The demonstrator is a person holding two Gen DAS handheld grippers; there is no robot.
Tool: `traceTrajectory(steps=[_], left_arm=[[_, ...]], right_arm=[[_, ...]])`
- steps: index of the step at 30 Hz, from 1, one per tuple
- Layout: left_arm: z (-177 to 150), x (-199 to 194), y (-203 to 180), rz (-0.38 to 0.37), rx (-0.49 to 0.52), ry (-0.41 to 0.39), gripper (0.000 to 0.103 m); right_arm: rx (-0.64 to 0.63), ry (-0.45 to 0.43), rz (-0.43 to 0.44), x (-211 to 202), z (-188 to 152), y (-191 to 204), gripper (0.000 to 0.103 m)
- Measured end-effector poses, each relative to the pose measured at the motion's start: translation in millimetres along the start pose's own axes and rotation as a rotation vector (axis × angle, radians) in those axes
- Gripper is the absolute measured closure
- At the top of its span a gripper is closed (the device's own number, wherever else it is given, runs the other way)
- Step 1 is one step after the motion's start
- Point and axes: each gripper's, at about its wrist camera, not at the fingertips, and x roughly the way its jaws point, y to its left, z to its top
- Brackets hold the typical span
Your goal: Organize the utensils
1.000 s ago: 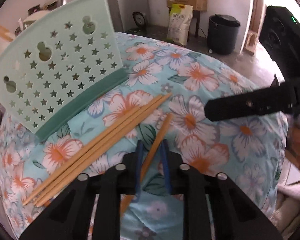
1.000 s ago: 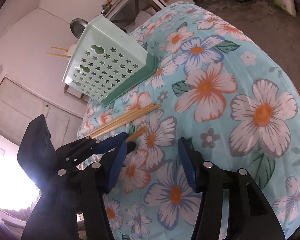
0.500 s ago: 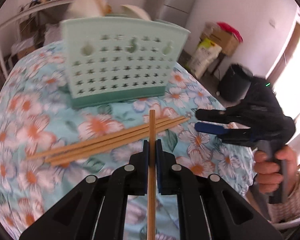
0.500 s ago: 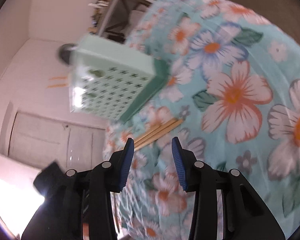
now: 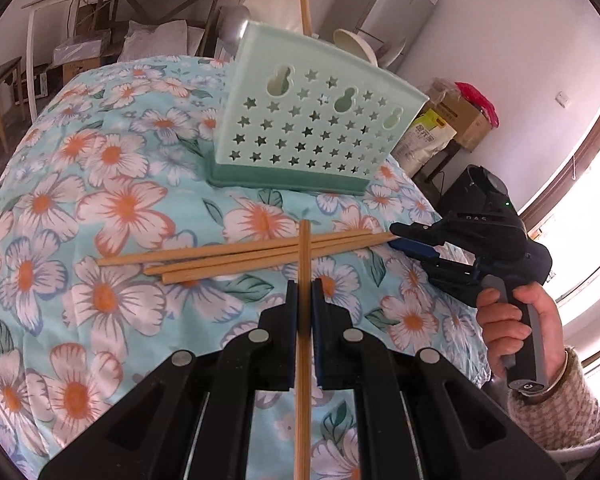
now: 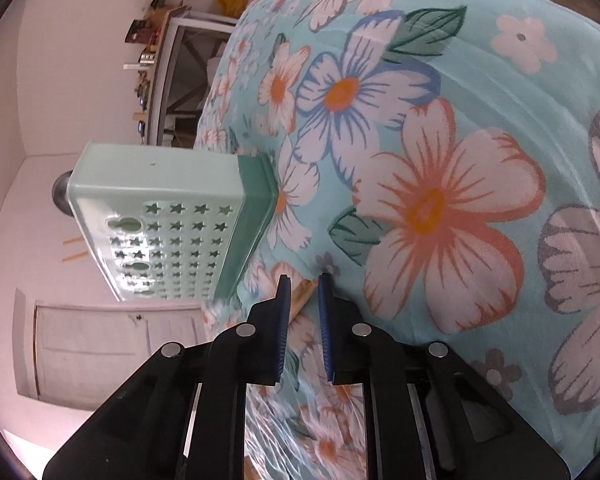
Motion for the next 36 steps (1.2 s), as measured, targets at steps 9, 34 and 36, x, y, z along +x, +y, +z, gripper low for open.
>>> traceTrajectory(steps=[9, 34, 36], left_arm=[[-4, -18, 11, -0.012, -0.021, -0.04, 0.097], [98, -129, -14, -0.095, 0.009, -0.424, 0.097], [115, -137, -25, -0.098, 0.022, -0.475, 0.097]], right_arm=[[0.022, -0.046, -0.01, 0, 1, 1, 0.096], [-0.703, -0.358, 0.108, -130, -59, 161, 0.101], [-0.729, -0.376, 0.137, -141, -60, 166, 0.101]])
